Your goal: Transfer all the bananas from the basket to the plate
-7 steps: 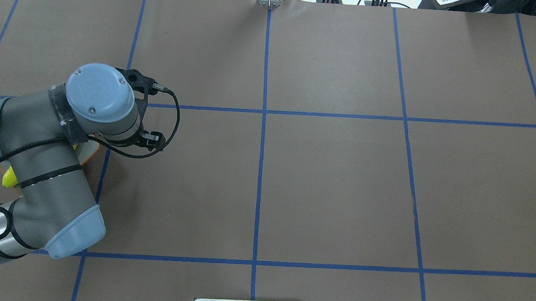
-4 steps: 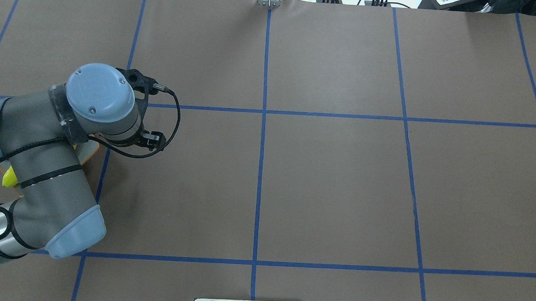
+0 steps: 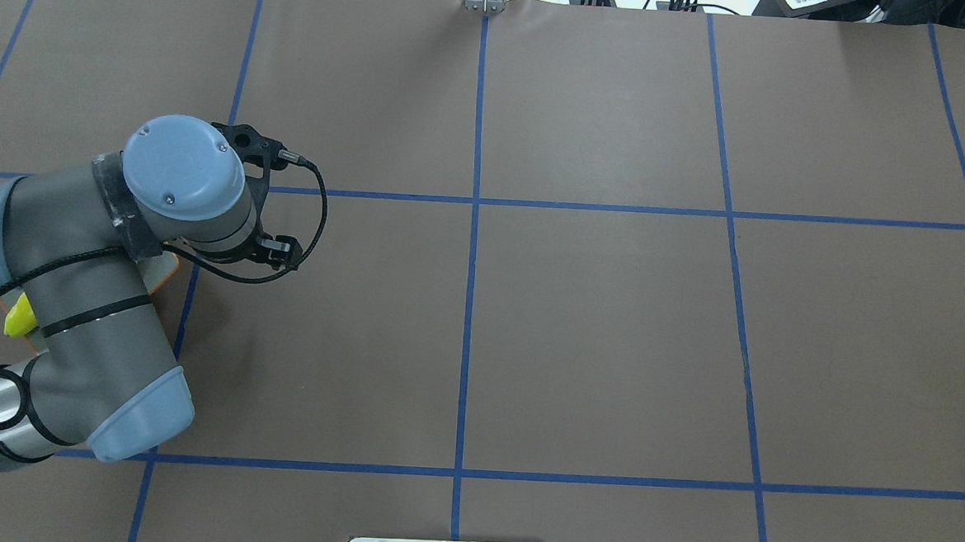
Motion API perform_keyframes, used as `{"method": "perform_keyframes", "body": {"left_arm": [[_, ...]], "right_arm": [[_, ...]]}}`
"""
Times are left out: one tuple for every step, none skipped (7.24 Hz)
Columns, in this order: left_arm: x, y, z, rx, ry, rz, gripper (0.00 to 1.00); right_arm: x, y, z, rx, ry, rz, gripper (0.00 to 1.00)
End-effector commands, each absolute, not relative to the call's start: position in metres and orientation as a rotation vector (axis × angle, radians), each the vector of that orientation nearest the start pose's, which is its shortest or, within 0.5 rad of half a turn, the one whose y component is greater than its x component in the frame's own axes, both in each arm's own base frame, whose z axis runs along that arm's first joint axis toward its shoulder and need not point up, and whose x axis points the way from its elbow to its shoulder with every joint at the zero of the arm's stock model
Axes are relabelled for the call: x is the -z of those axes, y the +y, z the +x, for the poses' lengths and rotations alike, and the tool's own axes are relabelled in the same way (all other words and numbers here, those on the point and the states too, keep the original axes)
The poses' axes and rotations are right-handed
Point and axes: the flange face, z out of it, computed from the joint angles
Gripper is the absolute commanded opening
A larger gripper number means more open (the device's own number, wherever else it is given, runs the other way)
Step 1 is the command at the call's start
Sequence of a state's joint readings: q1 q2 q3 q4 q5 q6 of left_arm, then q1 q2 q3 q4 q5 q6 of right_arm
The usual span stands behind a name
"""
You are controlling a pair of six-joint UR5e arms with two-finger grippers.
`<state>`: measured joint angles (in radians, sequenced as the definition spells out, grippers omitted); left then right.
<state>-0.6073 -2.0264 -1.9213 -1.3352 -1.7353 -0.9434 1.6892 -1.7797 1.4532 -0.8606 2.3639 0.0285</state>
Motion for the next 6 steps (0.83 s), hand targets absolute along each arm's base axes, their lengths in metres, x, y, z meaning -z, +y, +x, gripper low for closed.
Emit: {"method": "perform_keyframes", "body": {"left_arm": [[-0.283, -0.438, 0.433, 0.001, 0.658, 0.185, 1.0], [-0.28, -0.439, 0.442, -0.008, 0.727, 0.186, 1.0], [-0.282, -0.446, 0.453, -0.014, 0.772, 0.214, 1.0], [-0.279, -0.449, 0.461, 0.042, 0.84, 0.223, 1.0], [-0.265, -0.451, 0.474, 0.131, 0.949, 0.216, 0.99], [-0.242, -0.461, 0.493, 0.133, 1.043, 0.249, 0.99]], "right_arm": [[-0.622, -0.432, 0.108, -0.013, -0.811, 0.349, 0.0], [-0.591, -0.455, 0.092, -0.023, -0.879, 0.326, 0.0], [-0.57, -0.469, 0.071, -0.065, -0.934, 0.291, 0.0], [-0.543, -0.476, 0.038, -0.084, -0.961, 0.254, 0.0], [-0.511, -0.485, 0.01, -0.095, -0.988, 0.236, 0.0], [-0.478, -0.499, -0.017, -0.117, -1.021, 0.215, 0.0]]}}
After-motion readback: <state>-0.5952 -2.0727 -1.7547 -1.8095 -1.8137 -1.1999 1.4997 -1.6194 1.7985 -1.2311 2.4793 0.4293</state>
